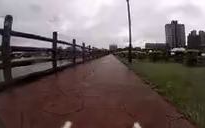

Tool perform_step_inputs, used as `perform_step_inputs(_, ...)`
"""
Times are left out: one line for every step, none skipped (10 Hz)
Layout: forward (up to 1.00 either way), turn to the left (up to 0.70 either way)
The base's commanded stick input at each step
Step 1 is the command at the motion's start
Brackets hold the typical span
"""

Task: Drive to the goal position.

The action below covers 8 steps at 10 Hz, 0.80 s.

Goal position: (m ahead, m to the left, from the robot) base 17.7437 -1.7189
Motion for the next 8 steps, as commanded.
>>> perform_step_inputs(0.5,0.0)
perform_step_inputs(0.5,0.0)
perform_step_inputs(0.5,0.0)
perform_step_inputs(0.5,0.0)
perform_step_inputs(0.5,0.0)
perform_step_inputs(0.5,0.0)
perform_step_inputs(0.5,0.0)
perform_step_inputs(0.5,0.0)
